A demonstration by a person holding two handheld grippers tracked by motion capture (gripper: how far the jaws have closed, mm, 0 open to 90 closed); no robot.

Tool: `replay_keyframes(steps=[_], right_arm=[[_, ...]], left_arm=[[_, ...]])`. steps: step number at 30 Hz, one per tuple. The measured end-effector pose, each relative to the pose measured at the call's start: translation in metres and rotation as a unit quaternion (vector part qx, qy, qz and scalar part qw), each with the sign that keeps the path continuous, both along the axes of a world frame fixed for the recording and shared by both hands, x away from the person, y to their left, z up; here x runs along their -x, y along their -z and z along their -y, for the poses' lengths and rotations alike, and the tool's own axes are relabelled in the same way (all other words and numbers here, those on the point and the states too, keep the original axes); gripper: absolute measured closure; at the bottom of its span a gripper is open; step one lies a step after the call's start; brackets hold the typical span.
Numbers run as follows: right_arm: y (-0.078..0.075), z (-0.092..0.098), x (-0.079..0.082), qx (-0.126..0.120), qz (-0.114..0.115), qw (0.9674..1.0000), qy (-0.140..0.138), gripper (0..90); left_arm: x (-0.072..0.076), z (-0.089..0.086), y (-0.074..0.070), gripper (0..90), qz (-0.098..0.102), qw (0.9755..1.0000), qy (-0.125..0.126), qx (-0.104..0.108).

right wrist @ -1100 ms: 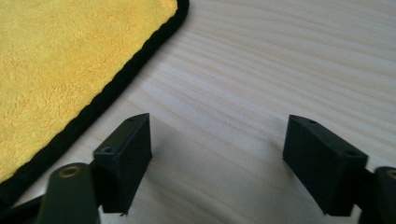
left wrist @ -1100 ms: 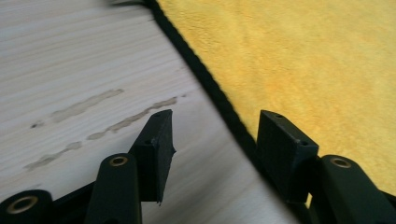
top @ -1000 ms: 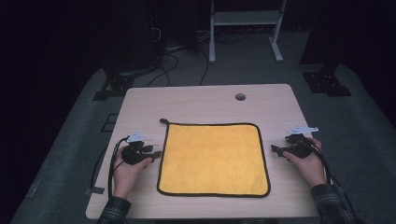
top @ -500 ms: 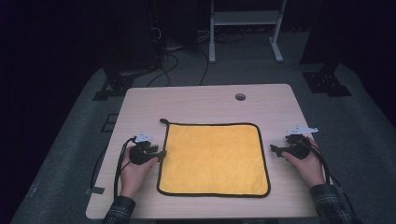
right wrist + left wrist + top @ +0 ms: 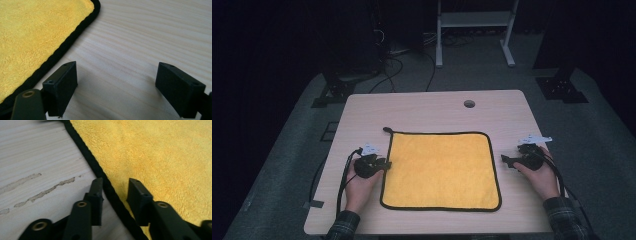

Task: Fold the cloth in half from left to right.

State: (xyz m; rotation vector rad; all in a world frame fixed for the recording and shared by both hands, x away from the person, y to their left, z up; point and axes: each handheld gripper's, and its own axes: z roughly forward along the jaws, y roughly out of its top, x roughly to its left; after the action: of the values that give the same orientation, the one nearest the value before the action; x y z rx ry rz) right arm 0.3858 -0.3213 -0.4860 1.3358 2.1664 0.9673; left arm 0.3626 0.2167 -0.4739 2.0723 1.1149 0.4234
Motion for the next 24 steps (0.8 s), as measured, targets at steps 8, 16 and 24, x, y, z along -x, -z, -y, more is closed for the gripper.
replay_keyframes(steps=[8, 16, 24], right_arm=[[0.000, 0.000, 0.000, 0.000, 0.000, 1.0000, 0.000, 16.4], [0.000, 0.000, 0.000, 0.000, 0.000, 1.0000, 0.000, 16.4], [0.000, 0.000, 0.000, -0.001, 0.000, 1.0000, 0.001, 16.4]], left_arm=[[0.002, 0.002, 0.001, 84.1, -0.005, 0.9999, -0.002, 0.012], [-0.001, 0.002, -0.001, 85.8, -0.015, 0.9994, -0.002, 0.030], [-0.002, 0.001, -0.011, 85.8, -0.013, 0.9953, 0.011, 0.095]])
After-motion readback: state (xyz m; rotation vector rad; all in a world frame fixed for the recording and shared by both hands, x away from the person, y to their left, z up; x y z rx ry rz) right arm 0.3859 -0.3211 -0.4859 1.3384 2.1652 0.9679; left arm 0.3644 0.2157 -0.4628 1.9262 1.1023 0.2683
